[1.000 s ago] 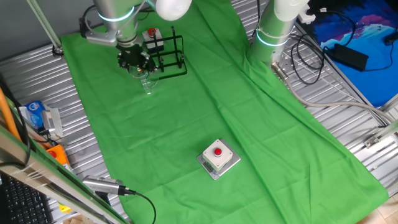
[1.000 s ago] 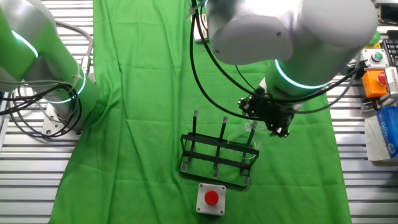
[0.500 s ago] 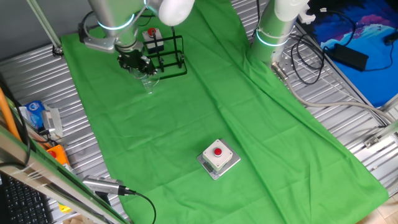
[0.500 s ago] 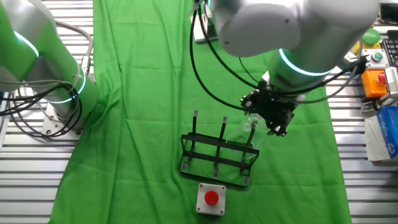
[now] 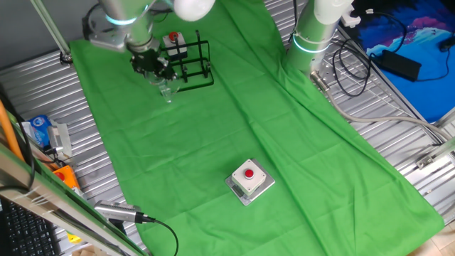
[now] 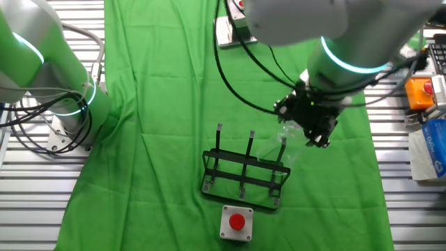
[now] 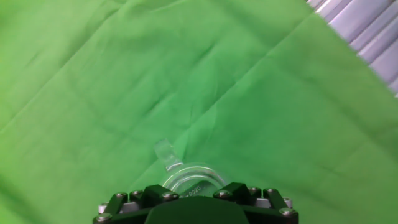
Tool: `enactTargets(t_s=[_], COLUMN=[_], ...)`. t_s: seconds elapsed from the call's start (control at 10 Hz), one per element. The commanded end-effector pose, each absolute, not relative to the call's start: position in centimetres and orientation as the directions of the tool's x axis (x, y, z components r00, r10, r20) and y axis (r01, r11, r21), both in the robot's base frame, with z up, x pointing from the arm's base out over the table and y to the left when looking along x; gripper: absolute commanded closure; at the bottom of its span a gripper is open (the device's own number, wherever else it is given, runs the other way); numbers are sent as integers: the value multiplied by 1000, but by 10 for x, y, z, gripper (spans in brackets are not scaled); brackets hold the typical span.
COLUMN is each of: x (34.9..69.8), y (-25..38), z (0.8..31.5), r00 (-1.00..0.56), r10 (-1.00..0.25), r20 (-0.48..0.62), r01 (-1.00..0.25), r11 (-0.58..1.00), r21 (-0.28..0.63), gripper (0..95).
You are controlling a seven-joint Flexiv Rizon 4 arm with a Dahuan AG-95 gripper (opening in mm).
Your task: Take the cup off the cup rack
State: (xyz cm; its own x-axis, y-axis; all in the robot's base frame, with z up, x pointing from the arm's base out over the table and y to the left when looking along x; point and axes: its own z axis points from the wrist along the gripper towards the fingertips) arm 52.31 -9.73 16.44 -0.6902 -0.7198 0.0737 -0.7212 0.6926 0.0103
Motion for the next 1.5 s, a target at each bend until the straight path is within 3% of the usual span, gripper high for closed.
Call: enactTargets(t_s=[0.1,0.4,0.8,1.2,1.5], x=[534,545,561,575,578], y=[-92,-79,-45,-7,3], z=[197,225,238,225,208], r00=[-706,-755,-821,-874,-861], r10=[-704,-654,-569,-484,-504], r20=[80,50,40,37,70], r01=[-705,-654,-568,-484,-507], r11=[709,756,822,875,861], r21=[18,26,40,25,-40], gripper=[950,950,950,950,950])
